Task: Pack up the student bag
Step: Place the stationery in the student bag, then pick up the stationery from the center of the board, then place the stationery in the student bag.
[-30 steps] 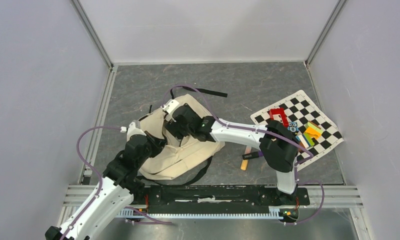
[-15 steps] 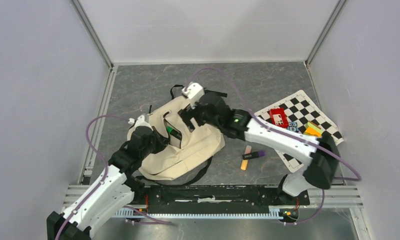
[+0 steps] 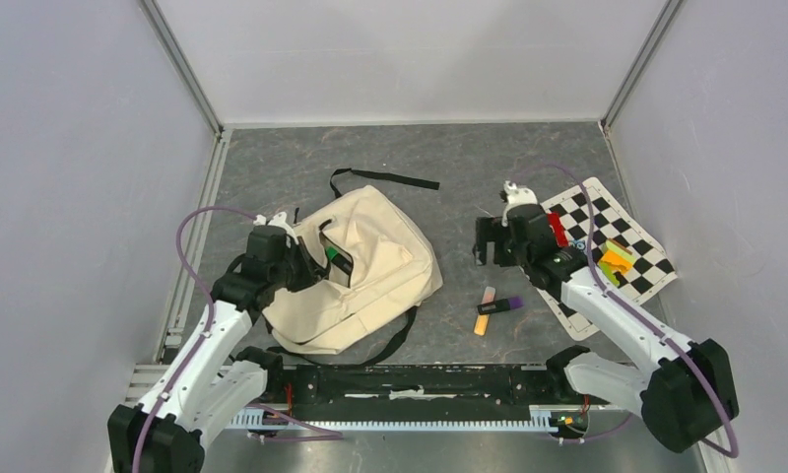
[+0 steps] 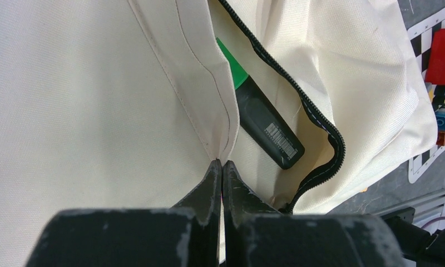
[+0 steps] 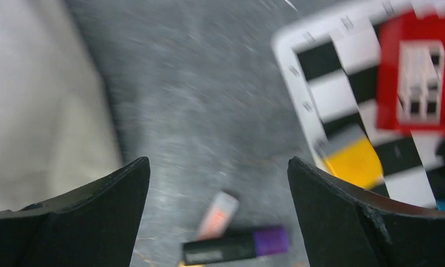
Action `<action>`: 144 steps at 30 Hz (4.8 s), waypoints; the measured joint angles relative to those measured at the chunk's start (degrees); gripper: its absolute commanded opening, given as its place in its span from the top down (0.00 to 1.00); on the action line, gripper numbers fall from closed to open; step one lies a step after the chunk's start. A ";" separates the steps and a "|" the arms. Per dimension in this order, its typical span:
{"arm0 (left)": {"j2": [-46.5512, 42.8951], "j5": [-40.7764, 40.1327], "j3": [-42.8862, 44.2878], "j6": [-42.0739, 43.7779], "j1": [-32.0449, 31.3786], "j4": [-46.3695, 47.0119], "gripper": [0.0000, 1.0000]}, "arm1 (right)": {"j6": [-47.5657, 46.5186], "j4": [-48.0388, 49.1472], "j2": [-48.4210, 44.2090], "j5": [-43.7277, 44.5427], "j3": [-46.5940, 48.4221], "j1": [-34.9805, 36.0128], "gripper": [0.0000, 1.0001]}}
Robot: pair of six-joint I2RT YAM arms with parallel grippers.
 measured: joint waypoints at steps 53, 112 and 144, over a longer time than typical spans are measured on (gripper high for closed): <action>-1.07 2.73 2.25 6.38 2.71 -1.68 0.98 | 27.50 2.89 -1.03 2.58 -19.69 -0.98 0.67; -5.14 -0.35 2.25 6.36 2.71 -2.97 0.98 | 1.38 14.01 44.68 -2.51 45.24 32.89 1.00; -5.84 -1.05 2.25 6.38 2.71 -3.13 0.98 | -0.48 5.64 47.67 3.32 49.07 33.38 0.51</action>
